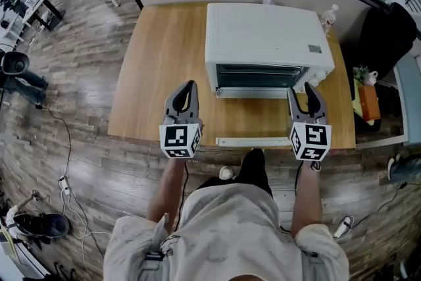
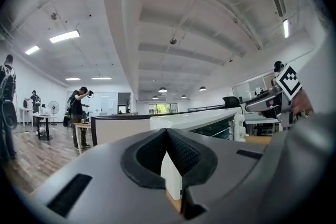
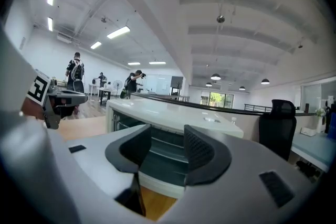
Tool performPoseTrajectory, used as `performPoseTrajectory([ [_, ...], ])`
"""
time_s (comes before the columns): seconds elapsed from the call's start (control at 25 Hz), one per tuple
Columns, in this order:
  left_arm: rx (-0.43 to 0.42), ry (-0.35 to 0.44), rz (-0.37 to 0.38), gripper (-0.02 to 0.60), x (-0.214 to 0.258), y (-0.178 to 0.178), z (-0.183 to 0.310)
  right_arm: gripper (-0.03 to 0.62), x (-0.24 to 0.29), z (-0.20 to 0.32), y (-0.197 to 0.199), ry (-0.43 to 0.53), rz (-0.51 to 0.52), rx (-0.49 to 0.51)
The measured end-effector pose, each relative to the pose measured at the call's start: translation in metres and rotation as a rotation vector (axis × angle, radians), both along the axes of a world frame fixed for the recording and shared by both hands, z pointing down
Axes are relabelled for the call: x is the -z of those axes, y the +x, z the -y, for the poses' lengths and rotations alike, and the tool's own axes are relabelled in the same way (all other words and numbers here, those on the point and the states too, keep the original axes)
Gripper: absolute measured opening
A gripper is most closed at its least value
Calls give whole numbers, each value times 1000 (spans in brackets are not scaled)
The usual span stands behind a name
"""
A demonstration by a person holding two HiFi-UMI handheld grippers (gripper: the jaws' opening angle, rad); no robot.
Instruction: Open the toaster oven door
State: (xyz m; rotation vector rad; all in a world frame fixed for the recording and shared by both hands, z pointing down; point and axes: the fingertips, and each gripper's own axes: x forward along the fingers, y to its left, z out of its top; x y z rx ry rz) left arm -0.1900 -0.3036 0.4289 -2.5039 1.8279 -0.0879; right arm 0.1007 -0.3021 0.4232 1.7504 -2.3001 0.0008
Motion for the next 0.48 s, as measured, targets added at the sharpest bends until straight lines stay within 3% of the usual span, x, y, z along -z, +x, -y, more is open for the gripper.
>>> performPoseTrajectory([
  [0.16, 41, 39, -19, 6, 15, -10, 2, 206, 21, -3, 2, 111, 83, 6],
  [0.32, 18, 106, -34, 6, 23, -8, 1, 202, 25, -4, 5, 140, 74, -10],
  [0.48, 18, 104, -13, 6, 19, -4, 2, 196, 25, -6, 10, 154, 83, -27],
])
